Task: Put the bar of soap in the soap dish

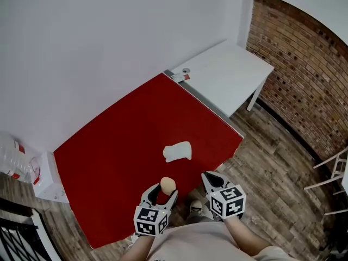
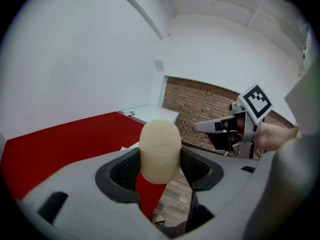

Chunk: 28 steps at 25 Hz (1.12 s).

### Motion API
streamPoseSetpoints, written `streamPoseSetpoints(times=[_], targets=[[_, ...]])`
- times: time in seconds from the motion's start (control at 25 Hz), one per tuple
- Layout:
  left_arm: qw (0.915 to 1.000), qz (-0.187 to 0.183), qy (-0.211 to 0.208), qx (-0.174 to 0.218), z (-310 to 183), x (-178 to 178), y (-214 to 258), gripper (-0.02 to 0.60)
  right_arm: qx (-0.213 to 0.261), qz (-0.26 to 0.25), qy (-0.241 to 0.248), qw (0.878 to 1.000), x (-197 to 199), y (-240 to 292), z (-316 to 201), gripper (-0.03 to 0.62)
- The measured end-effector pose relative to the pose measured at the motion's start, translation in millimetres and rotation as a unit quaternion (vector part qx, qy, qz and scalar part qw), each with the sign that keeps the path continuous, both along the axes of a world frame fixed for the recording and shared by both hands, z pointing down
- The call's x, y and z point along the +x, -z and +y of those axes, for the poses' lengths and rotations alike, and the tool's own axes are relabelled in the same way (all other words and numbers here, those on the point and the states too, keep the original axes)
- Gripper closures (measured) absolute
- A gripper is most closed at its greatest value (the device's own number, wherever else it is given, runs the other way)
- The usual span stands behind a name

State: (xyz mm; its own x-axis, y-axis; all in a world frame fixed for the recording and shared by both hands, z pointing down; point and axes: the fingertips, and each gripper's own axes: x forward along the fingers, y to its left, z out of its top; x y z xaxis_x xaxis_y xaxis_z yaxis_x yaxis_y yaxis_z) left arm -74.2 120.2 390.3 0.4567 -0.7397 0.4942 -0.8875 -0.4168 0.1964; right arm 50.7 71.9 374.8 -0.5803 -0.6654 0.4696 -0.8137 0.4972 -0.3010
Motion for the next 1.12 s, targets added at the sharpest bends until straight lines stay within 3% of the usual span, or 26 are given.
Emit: streamPoseSetpoints(times=[0.48, 1.12], targets=[[0.9999, 0.001, -0.010, 0.003, -47.9, 13.3, 4.3, 0.328, -0.010, 0.005, -0.001, 1.000, 10.7, -3.0, -39.1, 0.591], [0.9994, -0.007, -0.034, 0.000, -82.2, -11.6, 6.1, 0.328, -0.013, 0.023, -0.028, 0.999, -4.3, -1.6, -60.5, 0.591]])
